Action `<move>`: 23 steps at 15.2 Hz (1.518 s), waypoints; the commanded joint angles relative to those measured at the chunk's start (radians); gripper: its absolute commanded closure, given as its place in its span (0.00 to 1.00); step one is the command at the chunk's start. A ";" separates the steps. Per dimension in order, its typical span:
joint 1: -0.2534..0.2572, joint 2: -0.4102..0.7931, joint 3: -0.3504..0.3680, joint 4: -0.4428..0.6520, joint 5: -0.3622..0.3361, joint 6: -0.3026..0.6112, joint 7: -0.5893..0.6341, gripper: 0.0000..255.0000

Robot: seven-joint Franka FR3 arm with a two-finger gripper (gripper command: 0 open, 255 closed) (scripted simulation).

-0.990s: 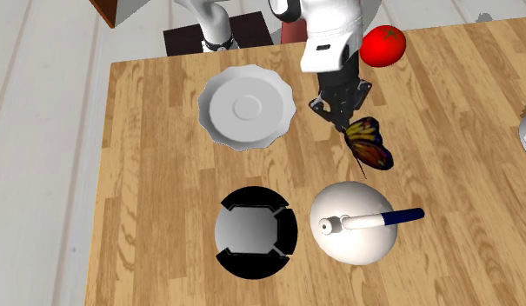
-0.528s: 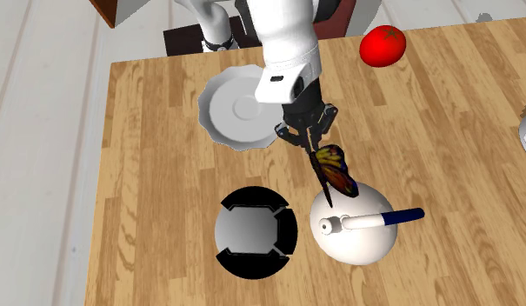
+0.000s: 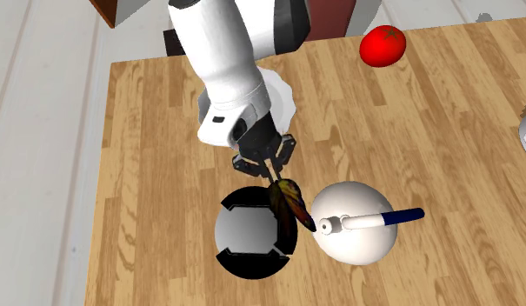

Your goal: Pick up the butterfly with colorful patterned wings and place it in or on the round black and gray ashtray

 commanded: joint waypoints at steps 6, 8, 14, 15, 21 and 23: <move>-0.074 0.118 -0.062 0.144 0.065 -0.067 -0.179 1.00; -0.074 0.129 -0.059 0.130 0.076 -0.044 -0.193 1.00; -0.074 0.166 -0.049 0.096 0.113 0.024 -0.237 1.00; -0.074 0.170 -0.048 0.093 0.118 0.031 -0.242 1.00; -0.074 0.170 -0.048 0.093 0.118 0.031 -0.242 1.00; -0.074 0.170 -0.048 0.093 0.117 0.030 -0.242 0.00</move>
